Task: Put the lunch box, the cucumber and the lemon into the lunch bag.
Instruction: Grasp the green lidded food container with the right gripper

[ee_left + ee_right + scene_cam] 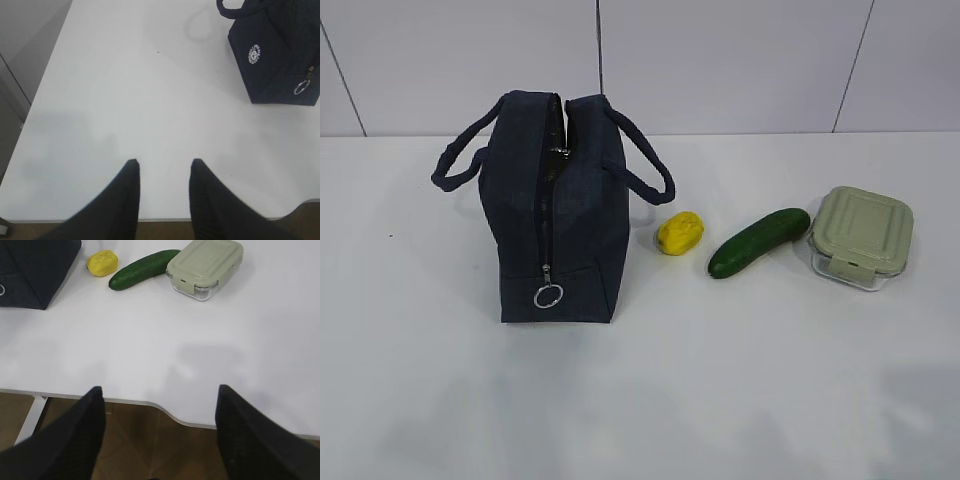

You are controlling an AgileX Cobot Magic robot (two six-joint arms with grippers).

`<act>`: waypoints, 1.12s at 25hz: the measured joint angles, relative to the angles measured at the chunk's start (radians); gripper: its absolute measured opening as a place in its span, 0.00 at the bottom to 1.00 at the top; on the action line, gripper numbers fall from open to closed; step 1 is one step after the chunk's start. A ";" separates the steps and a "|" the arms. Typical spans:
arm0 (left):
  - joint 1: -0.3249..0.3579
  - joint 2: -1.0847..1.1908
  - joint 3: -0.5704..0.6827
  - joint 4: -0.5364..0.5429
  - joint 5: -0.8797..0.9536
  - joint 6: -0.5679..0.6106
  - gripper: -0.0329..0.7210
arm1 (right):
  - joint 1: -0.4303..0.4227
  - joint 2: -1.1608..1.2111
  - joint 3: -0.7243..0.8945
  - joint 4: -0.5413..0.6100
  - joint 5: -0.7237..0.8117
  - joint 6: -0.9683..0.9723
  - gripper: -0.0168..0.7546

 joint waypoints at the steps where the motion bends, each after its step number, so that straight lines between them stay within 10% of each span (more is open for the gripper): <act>1: 0.000 0.000 0.000 0.000 0.000 0.000 0.36 | 0.000 0.000 0.000 0.000 0.000 0.000 0.69; 19: 0.000 0.000 0.000 0.000 0.000 0.000 0.39 | 0.000 0.000 0.000 0.000 0.000 0.000 0.69; 28: 0.000 0.000 0.000 0.000 0.000 0.000 0.59 | 0.000 0.000 0.000 0.000 0.000 0.000 0.69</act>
